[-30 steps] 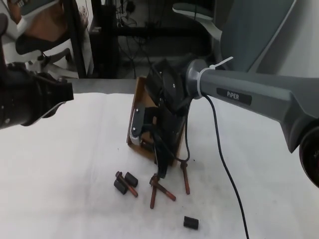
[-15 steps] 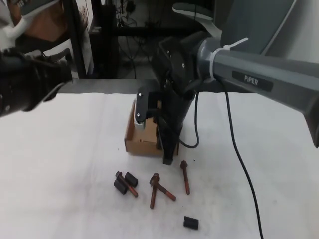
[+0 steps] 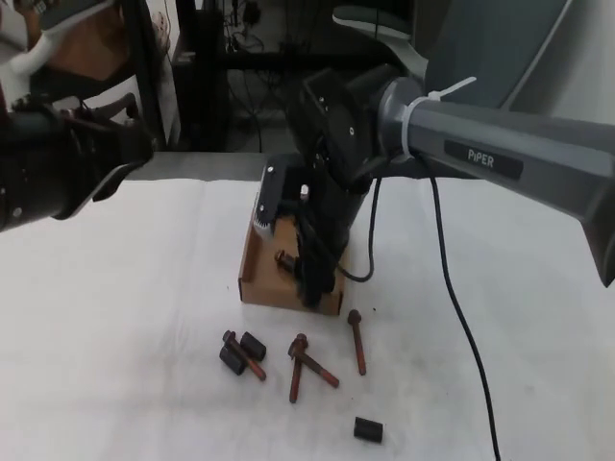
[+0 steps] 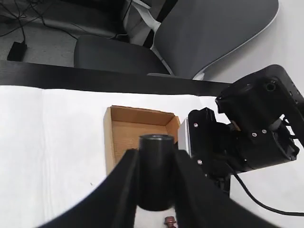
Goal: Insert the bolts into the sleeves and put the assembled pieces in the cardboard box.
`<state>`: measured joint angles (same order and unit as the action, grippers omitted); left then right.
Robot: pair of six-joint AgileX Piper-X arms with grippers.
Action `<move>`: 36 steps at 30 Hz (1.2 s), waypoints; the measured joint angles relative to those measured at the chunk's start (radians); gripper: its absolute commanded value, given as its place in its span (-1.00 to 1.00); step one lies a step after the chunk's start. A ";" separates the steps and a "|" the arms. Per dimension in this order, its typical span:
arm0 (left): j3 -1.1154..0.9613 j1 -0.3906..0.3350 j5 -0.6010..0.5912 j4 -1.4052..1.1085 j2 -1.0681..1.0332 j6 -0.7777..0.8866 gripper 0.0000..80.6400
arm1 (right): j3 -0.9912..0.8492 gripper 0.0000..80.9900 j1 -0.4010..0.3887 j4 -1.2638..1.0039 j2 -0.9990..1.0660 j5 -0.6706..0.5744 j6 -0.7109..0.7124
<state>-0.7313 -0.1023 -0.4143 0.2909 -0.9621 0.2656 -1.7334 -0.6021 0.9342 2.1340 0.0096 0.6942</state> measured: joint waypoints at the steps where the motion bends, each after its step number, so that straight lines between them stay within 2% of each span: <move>1: 0.000 0.000 0.000 0.003 0.000 -0.003 -0.95 | 0.000 0.63 0.003 0.037 0.000 0.015 -0.051; 7: 0.014 0.000 -0.002 0.023 0.000 -0.031 -0.95 | 0.007 0.63 0.023 0.202 -0.032 0.018 -0.248; 12: 0.056 0.000 -0.002 0.023 0.000 -0.042 -0.95 | 0.008 0.63 0.031 0.124 -0.097 -0.023 -0.400; 16: 0.082 0.000 -0.002 0.026 0.000 -0.042 -0.95 | 0.008 0.63 0.031 0.150 -0.146 -0.026 -0.572; 22: 0.087 0.000 -0.002 0.026 0.000 -0.042 -0.95 | 0.064 0.63 0.023 0.154 -0.150 0.095 -0.667; 27: 0.087 0.000 -0.002 0.026 0.000 -0.042 -0.95 | 0.166 0.63 0.023 0.144 -0.150 0.103 -0.704; 28: 0.087 0.000 -0.002 0.026 0.000 -0.042 -0.95 | 0.183 0.57 0.023 0.134 -0.150 0.103 -0.707; 32: 0.087 0.000 -0.002 0.024 0.000 -0.042 -0.95 | 0.259 -0.03 0.023 0.033 -0.150 0.098 -0.726; 34: 0.087 0.000 -0.002 0.024 0.000 -0.042 -0.95 | 0.284 -0.02 0.023 -0.025 -0.150 0.074 -0.732; 36: 0.087 0.000 -0.002 0.024 0.000 -0.042 -0.95 | 0.297 0.15 0.023 -0.059 -0.146 0.043 -0.742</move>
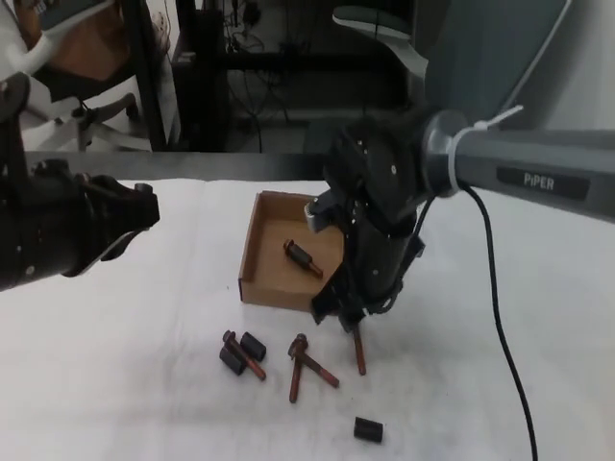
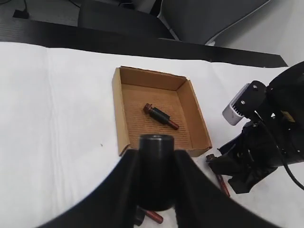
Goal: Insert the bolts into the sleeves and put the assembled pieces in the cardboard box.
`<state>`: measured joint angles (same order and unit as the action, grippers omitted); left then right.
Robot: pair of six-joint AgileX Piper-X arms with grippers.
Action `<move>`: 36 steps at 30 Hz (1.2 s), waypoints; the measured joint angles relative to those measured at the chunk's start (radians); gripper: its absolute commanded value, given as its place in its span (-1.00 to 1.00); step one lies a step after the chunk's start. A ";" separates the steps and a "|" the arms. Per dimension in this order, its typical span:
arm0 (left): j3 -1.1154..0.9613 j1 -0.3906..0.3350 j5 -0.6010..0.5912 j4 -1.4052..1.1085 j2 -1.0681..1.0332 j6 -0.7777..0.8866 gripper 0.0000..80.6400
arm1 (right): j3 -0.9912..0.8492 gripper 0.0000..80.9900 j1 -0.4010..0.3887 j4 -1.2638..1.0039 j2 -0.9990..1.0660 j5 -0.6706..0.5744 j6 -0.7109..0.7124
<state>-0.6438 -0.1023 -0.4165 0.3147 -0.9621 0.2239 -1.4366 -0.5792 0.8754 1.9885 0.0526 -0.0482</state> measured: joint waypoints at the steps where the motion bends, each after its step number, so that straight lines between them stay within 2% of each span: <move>1: 0.000 0.000 0.000 0.000 0.000 0.000 -0.95 | 0.000 0.24 0.000 -0.015 0.005 -0.007 -0.006; 2: 0.000 0.000 0.000 0.000 0.000 0.000 -0.95 | 0.000 0.30 0.000 -0.026 0.010 -0.011 -0.009; 5: 0.000 0.000 0.000 0.000 0.000 0.000 -0.95 | 0.000 0.30 0.000 -0.049 0.035 -0.014 -0.024; 8: 0.000 0.000 0.000 0.000 0.000 0.000 -0.95 | 0.000 0.11 0.007 -0.051 0.066 -0.015 -0.039; 11: 0.000 0.000 0.000 -0.001 0.000 0.000 -0.95 | -0.004 -0.32 0.013 -0.051 0.070 -0.009 -0.043; 14: 0.000 0.000 0.000 -0.001 0.000 0.000 -0.95 | -0.005 -0.98 0.021 -0.051 0.071 -0.007 -0.044; 22: 0.000 0.000 -0.027 -0.032 0.000 -0.056 -0.95 | -0.001 -0.99 0.028 -0.004 0.046 -0.030 -0.005; 25: 0.003 -0.007 -0.066 -0.051 0.000 -0.123 -0.95 | 0.014 -0.99 0.023 0.043 -0.022 -0.030 0.027; 28: 0.038 -0.049 -0.080 -0.098 0.000 -0.166 -0.95 | 0.015 -0.99 0.013 0.027 -0.159 -0.035 0.048; 32: 0.169 -0.183 -0.052 -0.284 0.000 -0.142 -0.95 | 0.012 -0.99 -0.010 -0.065 -0.350 -0.085 0.035; 36: 0.289 -0.382 0.143 -0.478 -0.019 -0.079 -0.95 | 0.078 -0.99 -0.064 -0.243 -0.495 -0.127 0.019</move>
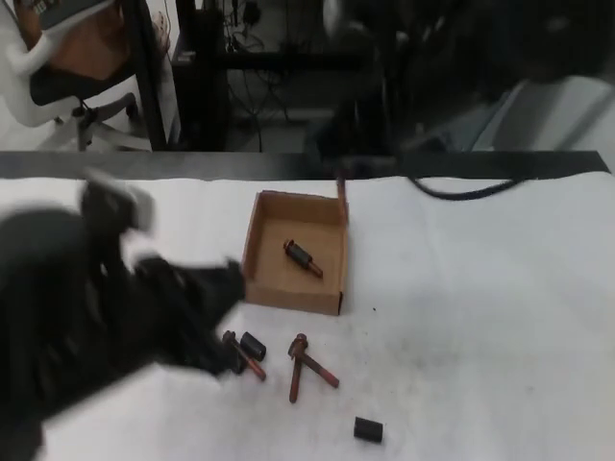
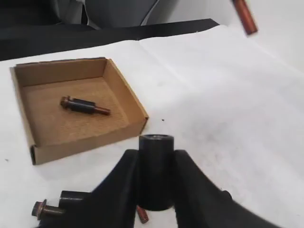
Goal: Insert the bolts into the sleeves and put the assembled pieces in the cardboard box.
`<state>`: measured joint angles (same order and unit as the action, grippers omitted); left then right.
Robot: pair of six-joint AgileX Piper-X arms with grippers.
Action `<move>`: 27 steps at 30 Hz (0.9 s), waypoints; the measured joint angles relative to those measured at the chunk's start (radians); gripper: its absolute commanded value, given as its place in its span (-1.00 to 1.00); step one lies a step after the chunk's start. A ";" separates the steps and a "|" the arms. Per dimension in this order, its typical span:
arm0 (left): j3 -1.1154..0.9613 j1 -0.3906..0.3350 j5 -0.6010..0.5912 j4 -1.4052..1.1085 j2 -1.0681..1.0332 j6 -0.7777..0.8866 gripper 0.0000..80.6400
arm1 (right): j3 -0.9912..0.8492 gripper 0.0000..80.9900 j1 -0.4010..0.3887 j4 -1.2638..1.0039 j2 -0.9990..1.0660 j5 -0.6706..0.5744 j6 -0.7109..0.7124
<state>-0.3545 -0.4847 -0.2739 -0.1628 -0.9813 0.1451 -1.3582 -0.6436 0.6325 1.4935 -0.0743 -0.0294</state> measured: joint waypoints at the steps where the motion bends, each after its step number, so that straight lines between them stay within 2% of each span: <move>1: 0.015 -0.047 0.055 -0.029 -0.004 0.007 -0.95 | 0.023 -0.99 -0.013 -0.043 -0.022 -0.004 -0.011; 6: 0.029 -0.202 0.154 -0.149 -0.005 0.031 -0.95 | 0.196 -0.99 -0.069 -0.222 -0.104 -0.022 -0.047; 10: 0.029 -0.257 0.164 -0.208 -0.005 0.112 -0.95 | 0.299 -0.99 -0.085 -0.353 -0.105 -0.039 -0.077; 17: 0.029 -0.266 0.203 -0.218 -0.005 0.140 -0.95 | 0.325 -0.99 -0.102 -0.439 -0.105 -0.043 -0.118; 27: 0.029 -0.248 0.281 -0.227 -0.005 0.140 -0.95 | 0.325 -0.99 -0.111 -0.445 -0.132 -0.032 -0.121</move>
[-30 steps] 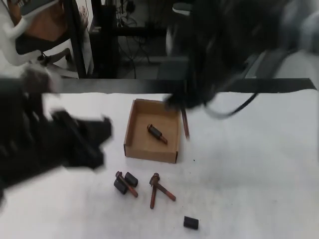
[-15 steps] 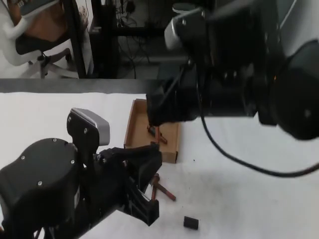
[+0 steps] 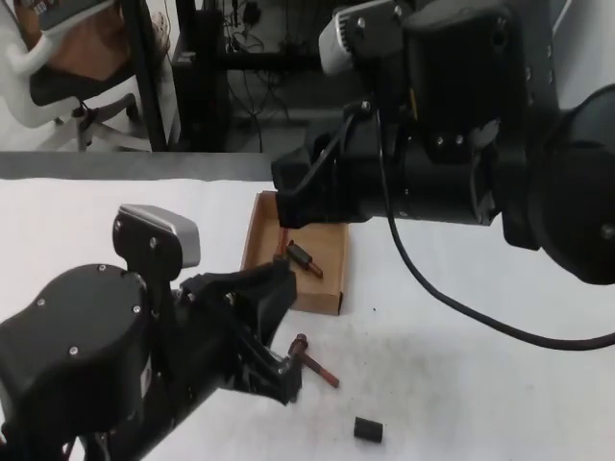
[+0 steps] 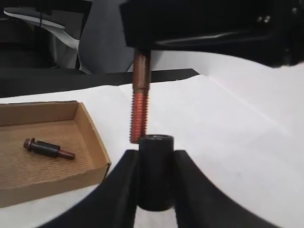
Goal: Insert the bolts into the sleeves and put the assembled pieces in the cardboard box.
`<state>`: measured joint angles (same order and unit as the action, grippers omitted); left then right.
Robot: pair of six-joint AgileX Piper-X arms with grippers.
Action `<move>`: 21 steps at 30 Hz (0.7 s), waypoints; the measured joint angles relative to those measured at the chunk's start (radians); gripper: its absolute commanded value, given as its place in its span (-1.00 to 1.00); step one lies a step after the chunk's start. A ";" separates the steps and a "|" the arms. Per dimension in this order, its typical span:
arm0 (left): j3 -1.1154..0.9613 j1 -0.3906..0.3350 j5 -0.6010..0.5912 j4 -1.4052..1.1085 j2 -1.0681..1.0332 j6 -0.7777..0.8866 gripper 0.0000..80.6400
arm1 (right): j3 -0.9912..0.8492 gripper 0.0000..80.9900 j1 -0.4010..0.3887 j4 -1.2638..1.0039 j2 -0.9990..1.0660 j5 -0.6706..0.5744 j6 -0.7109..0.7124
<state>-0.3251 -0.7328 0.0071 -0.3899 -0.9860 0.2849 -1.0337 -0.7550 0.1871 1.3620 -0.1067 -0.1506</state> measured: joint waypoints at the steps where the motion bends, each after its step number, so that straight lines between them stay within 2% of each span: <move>1: 0.000 0.004 0.000 0.000 0.000 0.000 -0.95 | 0.000 -0.99 0.000 0.000 0.000 0.001 0.000; 21: 0.000 0.011 -0.031 0.093 0.000 -0.038 -0.95 | 0.002 -0.99 -0.015 0.000 0.000 0.017 0.012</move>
<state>-0.3251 -0.7219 -0.0237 -0.2969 -0.9860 0.2468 -1.0316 -0.7705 0.1871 1.3620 -0.0895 -0.1381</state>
